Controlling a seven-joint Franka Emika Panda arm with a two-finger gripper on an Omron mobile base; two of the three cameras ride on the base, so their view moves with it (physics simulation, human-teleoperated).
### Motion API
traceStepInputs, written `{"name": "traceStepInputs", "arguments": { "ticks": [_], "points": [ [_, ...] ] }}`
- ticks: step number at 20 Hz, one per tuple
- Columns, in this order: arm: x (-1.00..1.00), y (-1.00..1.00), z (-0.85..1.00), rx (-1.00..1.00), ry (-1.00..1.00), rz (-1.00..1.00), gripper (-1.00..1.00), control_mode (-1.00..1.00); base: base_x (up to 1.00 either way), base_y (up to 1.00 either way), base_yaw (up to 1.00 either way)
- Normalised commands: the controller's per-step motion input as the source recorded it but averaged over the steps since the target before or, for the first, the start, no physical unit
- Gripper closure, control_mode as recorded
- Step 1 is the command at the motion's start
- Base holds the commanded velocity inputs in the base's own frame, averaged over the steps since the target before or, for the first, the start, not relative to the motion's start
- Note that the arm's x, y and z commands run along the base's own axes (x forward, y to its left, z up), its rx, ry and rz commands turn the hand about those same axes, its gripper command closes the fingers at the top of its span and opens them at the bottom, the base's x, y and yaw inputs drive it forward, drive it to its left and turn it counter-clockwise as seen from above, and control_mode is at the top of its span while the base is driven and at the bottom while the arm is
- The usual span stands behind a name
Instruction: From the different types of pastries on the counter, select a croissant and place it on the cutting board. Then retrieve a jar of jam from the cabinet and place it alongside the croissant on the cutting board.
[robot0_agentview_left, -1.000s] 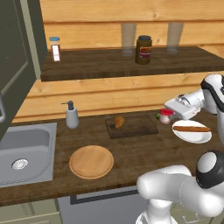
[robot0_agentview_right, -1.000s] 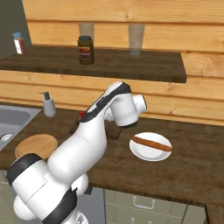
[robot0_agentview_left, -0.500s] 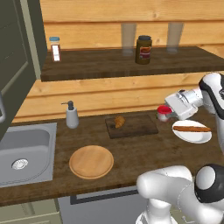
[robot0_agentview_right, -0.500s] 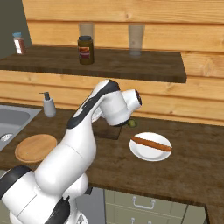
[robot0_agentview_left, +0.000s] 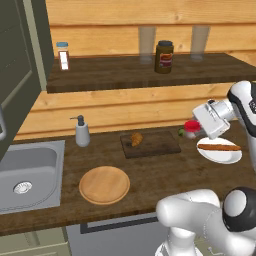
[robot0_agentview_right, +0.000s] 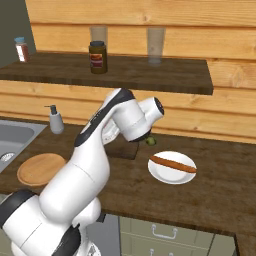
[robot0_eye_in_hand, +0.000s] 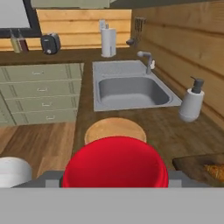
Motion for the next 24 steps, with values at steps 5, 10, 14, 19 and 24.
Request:
{"name": "traceStepInputs", "arguments": {
  "ticks": [5, 10, 14, 19, 24],
  "points": [
    [0.37, -0.28, -0.22, 0.00, 0.03, 0.00, 1.00, -1.00, 0.00, 0.00, 0.00],
    [0.46, -0.19, -0.25, 0.00, 0.00, 0.00, 1.00, -1.00, 0.00, 0.00, 0.00],
    [0.46, -0.07, -0.19, 0.00, 0.00, 0.00, 1.00, -1.00, 0.00, 0.00, 0.00],
    [0.41, -0.08, -0.20, 0.00, 0.00, 0.00, 1.00, -1.00, 0.00, 0.00, 0.00],
    [0.47, -0.05, -0.15, 0.00, 0.00, -0.04, 1.00, -1.00, 0.00, 0.00, 0.00]
  ]
}}
